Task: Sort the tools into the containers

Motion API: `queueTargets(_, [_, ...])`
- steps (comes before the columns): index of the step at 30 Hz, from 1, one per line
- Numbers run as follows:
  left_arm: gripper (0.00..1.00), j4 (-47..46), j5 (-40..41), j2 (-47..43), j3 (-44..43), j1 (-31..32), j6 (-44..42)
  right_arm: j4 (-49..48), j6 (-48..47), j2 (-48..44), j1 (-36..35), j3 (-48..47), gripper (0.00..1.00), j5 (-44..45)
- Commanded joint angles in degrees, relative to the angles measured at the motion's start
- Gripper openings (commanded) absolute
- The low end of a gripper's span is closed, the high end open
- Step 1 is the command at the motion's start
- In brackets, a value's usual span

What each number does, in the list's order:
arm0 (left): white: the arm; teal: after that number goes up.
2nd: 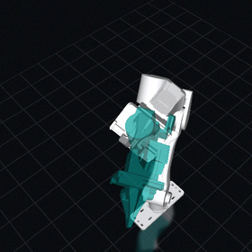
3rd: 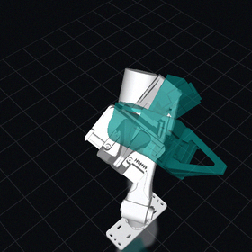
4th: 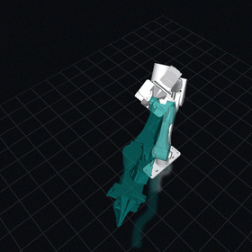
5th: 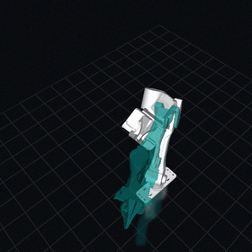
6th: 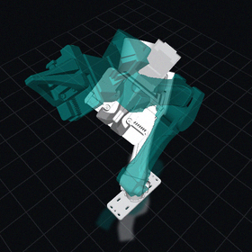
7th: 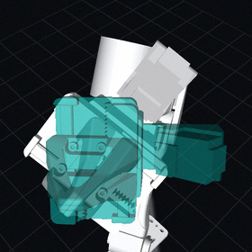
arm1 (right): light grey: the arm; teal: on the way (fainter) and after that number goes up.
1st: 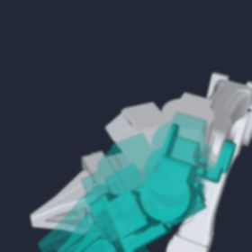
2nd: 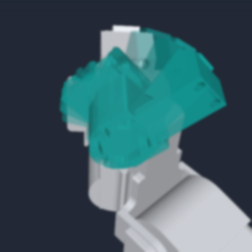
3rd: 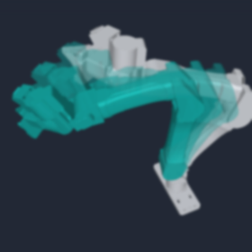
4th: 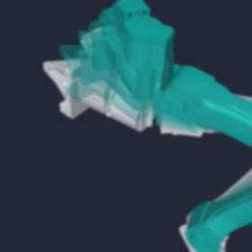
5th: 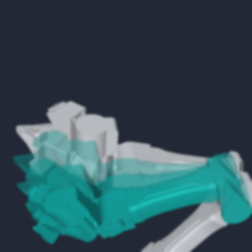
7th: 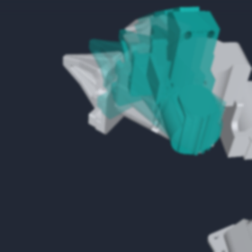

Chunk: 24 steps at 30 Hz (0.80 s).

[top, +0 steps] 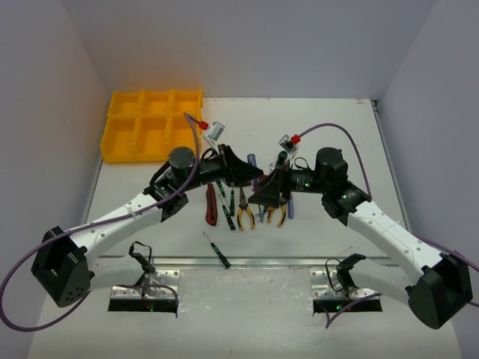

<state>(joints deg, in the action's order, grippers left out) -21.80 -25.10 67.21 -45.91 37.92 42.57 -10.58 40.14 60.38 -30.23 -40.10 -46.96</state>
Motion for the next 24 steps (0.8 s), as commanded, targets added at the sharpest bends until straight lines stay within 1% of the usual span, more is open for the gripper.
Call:
queueTargets(1, [0.0, 24.9, 26.4, 2.1, -13.2, 0.2, -7.1, 13.3, -5.4, -5.3, -0.4, -2.5, 0.99, 24.1])
queueTargets(2, [0.0, 29.5, 36.4, 2.9, -15.7, 0.2, -7.8, 17.4, -5.9, -6.5, -0.4, -3.1, 0.99, 30.8])
queueTargets(4, [0.0, 37.3, 46.8, 5.8, -22.2, -0.7, -8.6, 24.4, -6.6, -10.2, -0.4, -3.5, 0.99, 42.5])
queueTargets(5, [0.0, 41.5, 54.9, 8.2, -26.9, -2.3, -9.2, 27.7, -7.6, -13.4, -0.4, -3.4, 0.99, 48.0])
queueTargets(6, [0.0, 44.8, 56.6, 9.3, -28.8, -3.7, -9.4, 28.7, -8.2, -15.2, -0.4, -3.2, 0.99, 49.7])
queueTargets(10, [0.0, 44.7, 56.8, 14.7, -35.3, -12.7, -9.9, 32.9, -11.1, -21.0, -0.4, -3.7, 0.99, 53.5])
queueTargets(12, [0.0, 43.2, 59.8, 19.3, -39.6, -16.1, -10.8, 34.5, -12.6, -22.4, -0.4, -3.8, 0.99, 53.7])
queueTargets(13, [0.0, 39.6, 60.7, 22.9, -42.5, -17.7, -12.0, 35.1, -13.0, -22.8, -0.4, -3.7, 0.99, 53.4])
queueTargets(16, [0.0, 33.1, 63.5, 31.4, -49.4, -20.6, -18.3, 35.8, -14.0, -23.3, -0.4, -3.1, 0.99, 50.3])
queueTargets(18, [0.0, 32.4, 60.0, 39.5, -61.3, -24.7, -20.2, 36.1, -14.3, -23.1, -0.4, -2.7, 0.99, 48.5])
queueTargets(19, [0.0, 33.7, 58.8, 44.7, -66.1, -25.7, -21.5, 36.2, -14.6, -23.0, -0.4, -2.4, 0.99, 47.9])
queueTargets(21, [0.0, 33.6, 58.9, 52.3, -75.0, -27.0, -25.4, 36.2, -14.7, -22.6, -0.4, -1.9, 0.99, 47.2])
queueTargets(22, [0.0, 33.0, 58.9, 54.9, -81.0, -27.7, -27.4, 36.1, -14.7, -22.5, -0.4, -1.7, 0.99, 47.1])
queueTargets(23, [0.0, 32.2, 59.0, 59.0, -83.8, -28.0, -29.2, 35.9, -14.7, -22.4, -0.4, -1.5, 0.99, 46.1])
queueTargets(24, [0.0, 30.1, 59.3, 61.2, -85.7, -28.1, -32.3, 35.6, -14.6, -22.4, -0.4, -1.0, 0.99, 45.2])
